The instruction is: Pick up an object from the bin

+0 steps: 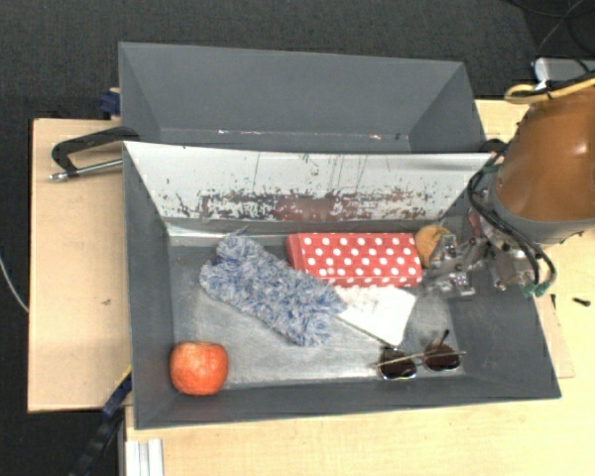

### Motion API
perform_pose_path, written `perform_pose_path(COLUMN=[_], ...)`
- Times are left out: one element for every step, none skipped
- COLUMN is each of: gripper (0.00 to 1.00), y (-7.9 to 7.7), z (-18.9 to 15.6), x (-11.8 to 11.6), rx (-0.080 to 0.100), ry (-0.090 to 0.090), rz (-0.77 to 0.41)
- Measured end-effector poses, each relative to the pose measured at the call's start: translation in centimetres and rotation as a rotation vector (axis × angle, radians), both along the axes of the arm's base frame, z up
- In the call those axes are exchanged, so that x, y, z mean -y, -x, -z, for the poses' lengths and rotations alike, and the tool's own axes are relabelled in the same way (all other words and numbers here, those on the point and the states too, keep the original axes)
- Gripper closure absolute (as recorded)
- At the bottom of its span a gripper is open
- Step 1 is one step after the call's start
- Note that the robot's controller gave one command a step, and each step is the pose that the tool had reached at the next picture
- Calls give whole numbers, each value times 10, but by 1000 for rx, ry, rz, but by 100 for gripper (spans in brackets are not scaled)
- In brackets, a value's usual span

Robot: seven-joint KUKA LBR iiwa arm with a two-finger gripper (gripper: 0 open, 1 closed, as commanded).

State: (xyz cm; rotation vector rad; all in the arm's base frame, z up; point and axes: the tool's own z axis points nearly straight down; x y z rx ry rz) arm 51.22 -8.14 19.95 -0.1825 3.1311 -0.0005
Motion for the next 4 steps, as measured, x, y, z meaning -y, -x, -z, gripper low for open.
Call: perform_pose_path(gripper=[0,0,0,0], y=[0,0,-1,8], z=[0,0,17,37], x=[0,0,2,2], rx=[0,0,2,-4], ry=[0,0,1,0], rz=[-1,-1,-88,-142])
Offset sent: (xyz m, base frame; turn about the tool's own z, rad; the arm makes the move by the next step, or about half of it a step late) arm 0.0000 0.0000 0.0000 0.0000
